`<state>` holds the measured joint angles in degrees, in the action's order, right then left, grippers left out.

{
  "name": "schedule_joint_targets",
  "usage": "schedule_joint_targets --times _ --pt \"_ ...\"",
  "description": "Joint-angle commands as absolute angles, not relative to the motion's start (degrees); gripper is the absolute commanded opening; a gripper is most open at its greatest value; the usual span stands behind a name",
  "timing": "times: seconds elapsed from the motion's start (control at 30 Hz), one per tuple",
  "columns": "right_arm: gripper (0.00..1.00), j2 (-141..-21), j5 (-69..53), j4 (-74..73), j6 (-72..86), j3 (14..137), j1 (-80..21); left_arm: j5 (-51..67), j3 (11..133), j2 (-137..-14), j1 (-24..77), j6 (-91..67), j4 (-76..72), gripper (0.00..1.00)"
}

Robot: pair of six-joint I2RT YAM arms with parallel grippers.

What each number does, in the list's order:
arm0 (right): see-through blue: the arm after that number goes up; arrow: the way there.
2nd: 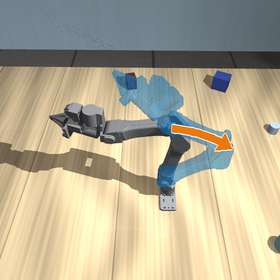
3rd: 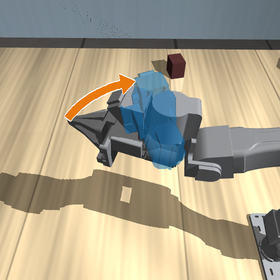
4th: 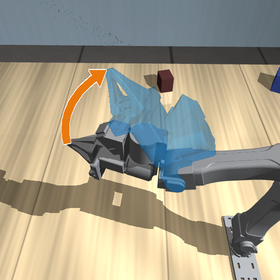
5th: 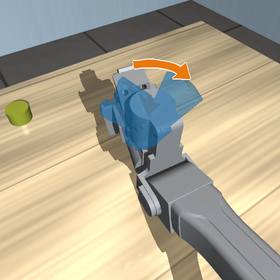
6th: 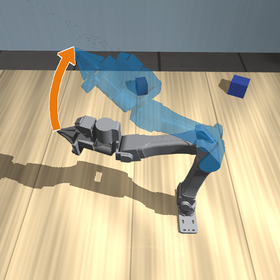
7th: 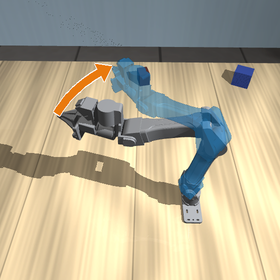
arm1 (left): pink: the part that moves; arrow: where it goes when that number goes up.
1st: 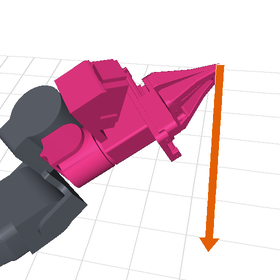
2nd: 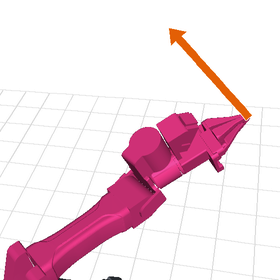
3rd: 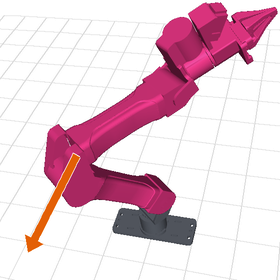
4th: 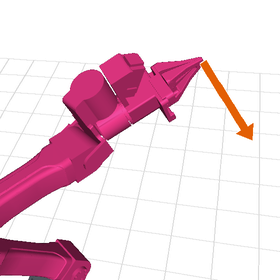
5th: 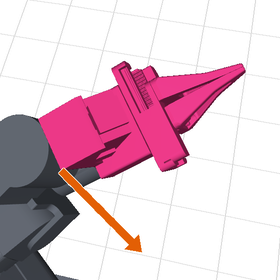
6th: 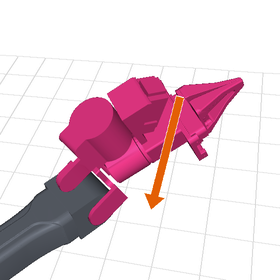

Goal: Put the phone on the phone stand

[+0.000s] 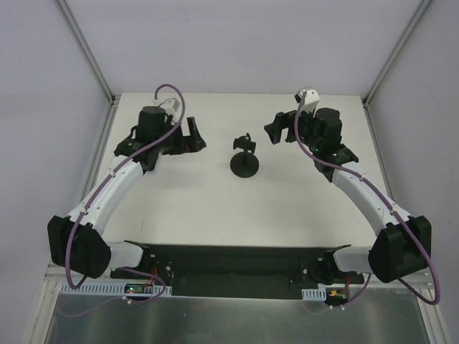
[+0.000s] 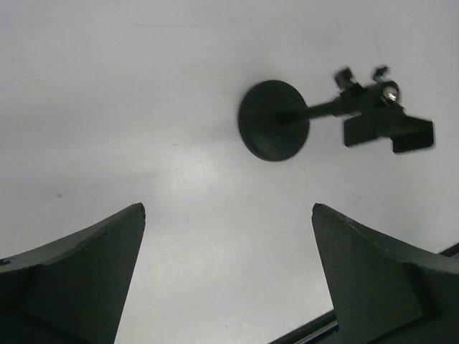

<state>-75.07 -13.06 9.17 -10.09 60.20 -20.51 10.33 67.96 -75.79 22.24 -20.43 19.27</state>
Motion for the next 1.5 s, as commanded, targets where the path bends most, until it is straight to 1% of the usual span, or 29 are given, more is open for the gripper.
schedule_joint_targets --times 0.0,0.07,0.13,0.2,0.27,0.37,0.5,0.67,0.7,0.83,1.0,1.2,1.47 --pt "0.97 -75.7 -12.7 9.0 -12.9 63.4 -20.7 19.6 62.0 -76.0 6.5 -30.0 20.0 0.99" --pt "0.97 -75.7 -12.0 7.8 -13.8 63.5 -20.7 19.0 62.7 -78.9 3.7 -29.3 20.1 0.99" --pt "0.97 -75.4 -11.3 7.3 -14.7 63.3 -20.7 14.2 65.6 -81.4 1.8 -26.1 20.5 0.99" --pt "0.97 -75.2 -11.1 6.9 -15.2 63.1 -20.8 11.7 69.2 -85.4 0.4 -23.9 21.6 0.99" --pt "0.97 -74.7 -11.2 6.7 -15.7 63.0 -20.8 9.4 71.4 -89.4 -3.1 -23.4 22.2 0.99" --pt "0.96 -73.7 -11.2 6.1 -17.7 62.3 -20.7 12.7 75.7 -93.7 -7.8 -24.1 23.6 0.99" --pt "0.96 -71.9 -10.1 4.9 -19.7 61.4 -20.2 7.2 82.0 -99.4 -11.2 -19.4 27.0 0.99" --pt "0.96 -69.5 -10.1 4.8 -22.1 59.3 -19.2 14.5 87.7 -109.1 -14.9 -15.2 31.7 0.99" --pt "0.96 -69.3 -10.2 5.0 -22.1 59.2 -19.0 16.6 90.4 -110.6 -15.6 -12.8 32.5 0.99" --pt "0.96 -70.5 -14.1 5.1 -20.9 59.5 -17.1 19.8 97.0 -117.1 -15.8 -7.1 37.7 0.99" --pt "0.96 -70.4 -15.4 7.0 -20.2 58.6 -17.1 19.7 99.7 -121.2 -16.2 -4.7 38.9 0.99" --pt "0.96 -69.9 -16.1 8.5 -19.6 58.2 -17.1 25.0 101.8 -125.9 -16.0 -3.8 39.8 0.99" --pt "0.96 -70.7 -16.6 9.6 -18.8 57.9 -17.1 18.7 99.6 -126.3 -12.1 -4.0 39.8 0.97"
